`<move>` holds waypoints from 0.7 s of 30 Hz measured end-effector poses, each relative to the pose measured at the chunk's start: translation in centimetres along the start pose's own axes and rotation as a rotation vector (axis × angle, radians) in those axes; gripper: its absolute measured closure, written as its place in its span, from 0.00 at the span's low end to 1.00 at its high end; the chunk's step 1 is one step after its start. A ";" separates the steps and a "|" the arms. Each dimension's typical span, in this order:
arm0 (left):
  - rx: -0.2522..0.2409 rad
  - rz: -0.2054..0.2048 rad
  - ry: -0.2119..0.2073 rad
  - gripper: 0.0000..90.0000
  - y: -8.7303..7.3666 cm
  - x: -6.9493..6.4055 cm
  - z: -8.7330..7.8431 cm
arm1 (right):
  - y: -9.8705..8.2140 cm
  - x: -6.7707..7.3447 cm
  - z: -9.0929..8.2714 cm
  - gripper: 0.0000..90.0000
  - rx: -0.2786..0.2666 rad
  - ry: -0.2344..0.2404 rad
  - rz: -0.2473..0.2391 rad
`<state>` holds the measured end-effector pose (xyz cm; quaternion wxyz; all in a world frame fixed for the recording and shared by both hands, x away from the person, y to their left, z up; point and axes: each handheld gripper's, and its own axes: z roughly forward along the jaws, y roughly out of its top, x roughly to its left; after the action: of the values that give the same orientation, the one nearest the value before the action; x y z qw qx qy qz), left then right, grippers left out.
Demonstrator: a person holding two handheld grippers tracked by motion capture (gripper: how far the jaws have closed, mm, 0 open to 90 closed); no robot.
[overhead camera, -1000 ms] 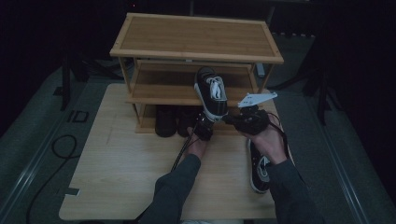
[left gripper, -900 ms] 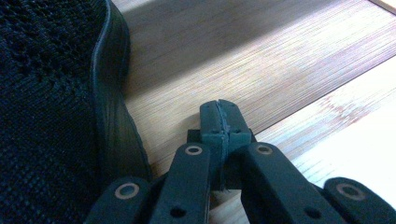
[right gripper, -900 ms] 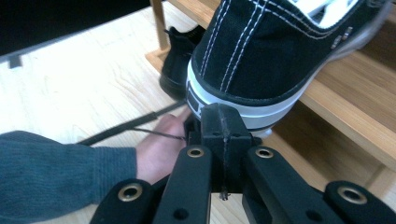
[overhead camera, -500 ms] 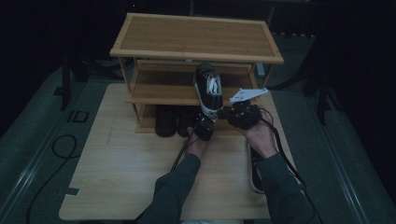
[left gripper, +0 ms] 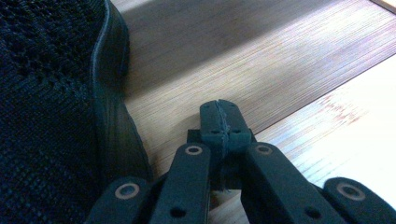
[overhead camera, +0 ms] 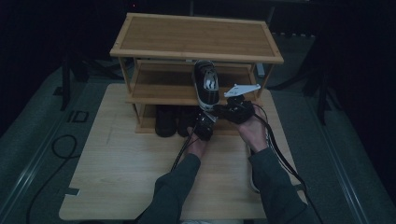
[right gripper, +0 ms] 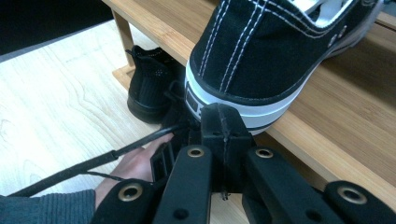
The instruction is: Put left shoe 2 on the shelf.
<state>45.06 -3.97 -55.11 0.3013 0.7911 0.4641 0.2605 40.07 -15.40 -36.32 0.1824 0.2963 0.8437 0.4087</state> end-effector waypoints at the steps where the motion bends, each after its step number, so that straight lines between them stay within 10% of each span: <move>1: 0.001 -0.001 0.001 1.00 0.0 0.0 0.0 | 0.1 0.0 0.1 1.00 0.000 0.002 -0.005; 21: -0.007 -0.009 -0.007 1.00 0.0 0.0 0.0 | 1.2 -0.1 2.7 1.00 -0.033 -0.032 0.020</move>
<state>45.06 -3.95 -55.16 0.3070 0.7888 0.4659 0.2579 42.04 -13.28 -37.01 0.1969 0.3081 0.8309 0.4194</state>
